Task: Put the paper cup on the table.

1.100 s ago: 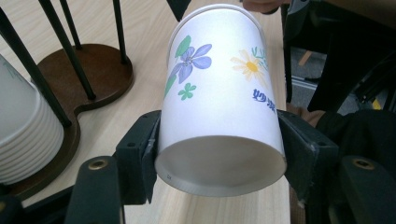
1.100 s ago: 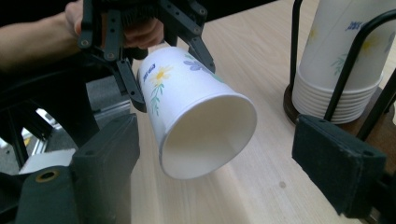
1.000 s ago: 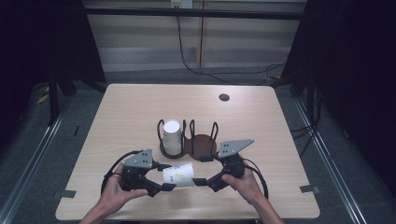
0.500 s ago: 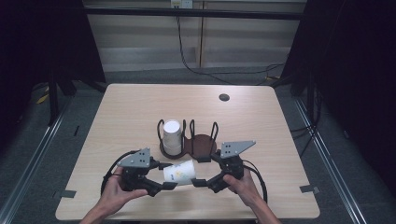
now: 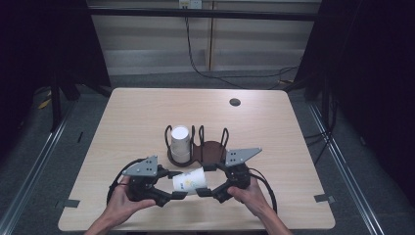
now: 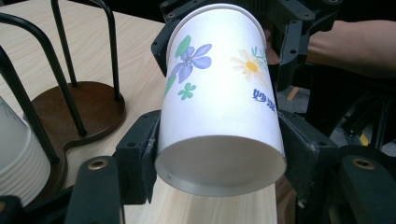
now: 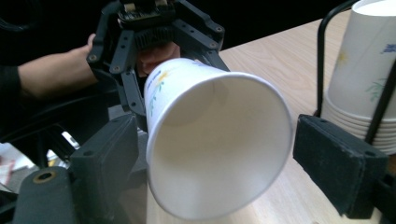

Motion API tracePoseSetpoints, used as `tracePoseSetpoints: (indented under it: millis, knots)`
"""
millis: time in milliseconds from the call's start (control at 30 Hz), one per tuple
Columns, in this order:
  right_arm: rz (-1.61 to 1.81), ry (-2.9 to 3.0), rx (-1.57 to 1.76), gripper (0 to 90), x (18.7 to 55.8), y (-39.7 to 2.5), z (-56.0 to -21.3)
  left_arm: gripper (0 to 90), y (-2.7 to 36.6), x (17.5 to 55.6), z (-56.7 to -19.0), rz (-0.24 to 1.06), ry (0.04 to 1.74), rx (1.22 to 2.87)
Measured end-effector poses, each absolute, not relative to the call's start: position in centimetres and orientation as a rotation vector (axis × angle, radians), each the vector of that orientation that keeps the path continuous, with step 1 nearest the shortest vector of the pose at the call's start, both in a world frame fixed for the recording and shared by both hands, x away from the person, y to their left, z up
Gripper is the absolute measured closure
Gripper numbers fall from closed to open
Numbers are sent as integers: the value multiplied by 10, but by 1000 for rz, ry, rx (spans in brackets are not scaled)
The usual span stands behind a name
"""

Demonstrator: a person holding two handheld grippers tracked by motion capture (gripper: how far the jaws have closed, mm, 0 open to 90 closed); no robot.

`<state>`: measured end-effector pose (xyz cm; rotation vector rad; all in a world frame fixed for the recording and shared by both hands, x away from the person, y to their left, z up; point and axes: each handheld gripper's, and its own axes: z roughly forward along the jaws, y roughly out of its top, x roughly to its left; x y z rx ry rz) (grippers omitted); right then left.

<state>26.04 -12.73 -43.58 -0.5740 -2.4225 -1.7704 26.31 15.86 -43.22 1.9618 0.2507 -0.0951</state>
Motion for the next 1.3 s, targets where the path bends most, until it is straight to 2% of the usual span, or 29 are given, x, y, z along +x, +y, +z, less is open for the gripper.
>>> tracePoseSetpoints:
  millis: [767, 1100, 1300]
  knots:
    - [-1727, -2401, -573, 241, 268, -125, -440, 337, 158, 270, -442, -150, 278, 1965]
    - [-1735, -2407, -571, 266, 267, -126, -439, 207, 158, 271, -442, -164, 287, 1972]
    - [-1739, -2406, -586, 270, 268, -128, -439, 172, 158, 272, -443, -157, 310, 1989]
